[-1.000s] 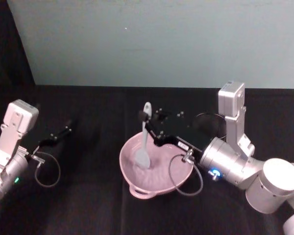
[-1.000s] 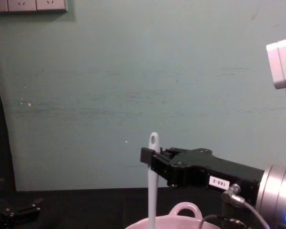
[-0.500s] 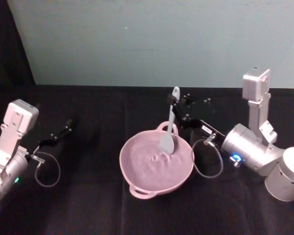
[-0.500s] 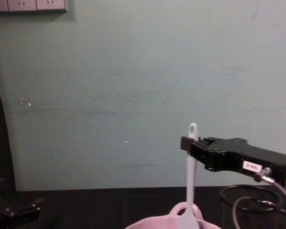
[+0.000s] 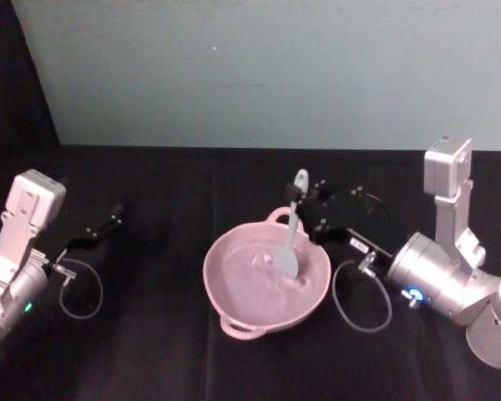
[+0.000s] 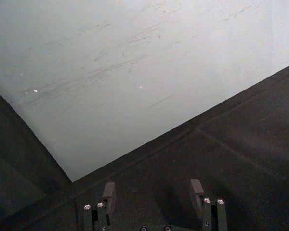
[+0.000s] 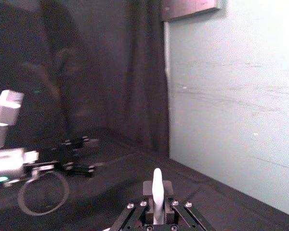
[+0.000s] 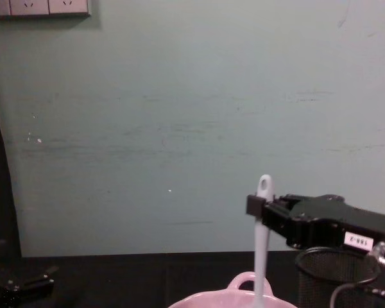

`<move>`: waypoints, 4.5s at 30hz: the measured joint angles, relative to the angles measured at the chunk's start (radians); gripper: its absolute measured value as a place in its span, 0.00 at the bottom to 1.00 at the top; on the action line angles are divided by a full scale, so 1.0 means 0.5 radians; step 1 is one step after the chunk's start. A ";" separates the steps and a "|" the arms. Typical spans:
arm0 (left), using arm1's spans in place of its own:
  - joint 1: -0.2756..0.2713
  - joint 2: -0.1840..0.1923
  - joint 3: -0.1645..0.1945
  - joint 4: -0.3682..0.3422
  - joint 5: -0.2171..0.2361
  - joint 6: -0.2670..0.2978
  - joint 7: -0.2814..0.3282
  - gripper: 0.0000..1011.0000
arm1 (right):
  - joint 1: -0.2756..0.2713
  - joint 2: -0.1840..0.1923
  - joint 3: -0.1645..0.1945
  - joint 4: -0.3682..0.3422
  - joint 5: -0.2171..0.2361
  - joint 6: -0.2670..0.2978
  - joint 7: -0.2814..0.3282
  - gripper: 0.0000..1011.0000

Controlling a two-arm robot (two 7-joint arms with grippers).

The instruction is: Use the one hand to pick up the spoon and stir the clear water in the bowl.

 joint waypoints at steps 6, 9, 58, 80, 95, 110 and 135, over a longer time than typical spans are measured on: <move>0.000 0.000 0.000 0.000 0.000 0.000 0.000 0.99 | -0.056 0.020 -0.067 -0.115 -0.001 0.014 0.052 0.12; 0.000 0.000 0.000 0.000 0.000 0.000 0.000 0.99 | -0.063 0.018 -0.092 -0.139 0.000 0.017 0.065 0.12; 0.000 0.000 0.000 0.000 0.000 0.000 0.000 0.99 | 0.046 -0.058 0.023 0.072 -0.044 -0.028 -0.045 0.12; 0.000 0.000 0.000 0.000 0.000 0.000 0.000 0.99 | -0.109 -0.039 -0.094 -0.195 -0.045 -0.027 -0.005 0.12; 0.000 0.000 0.000 0.000 0.000 0.000 0.000 0.99 | 0.085 0.079 0.048 -0.337 0.122 0.154 0.007 0.12; 0.000 0.000 0.000 0.000 0.000 0.000 0.000 0.99 | 0.281 0.307 0.146 -0.348 0.243 0.337 0.028 0.12; 0.000 0.000 0.000 0.000 0.000 0.000 0.000 0.99 | 0.299 0.338 0.113 0.006 0.345 0.367 0.010 0.12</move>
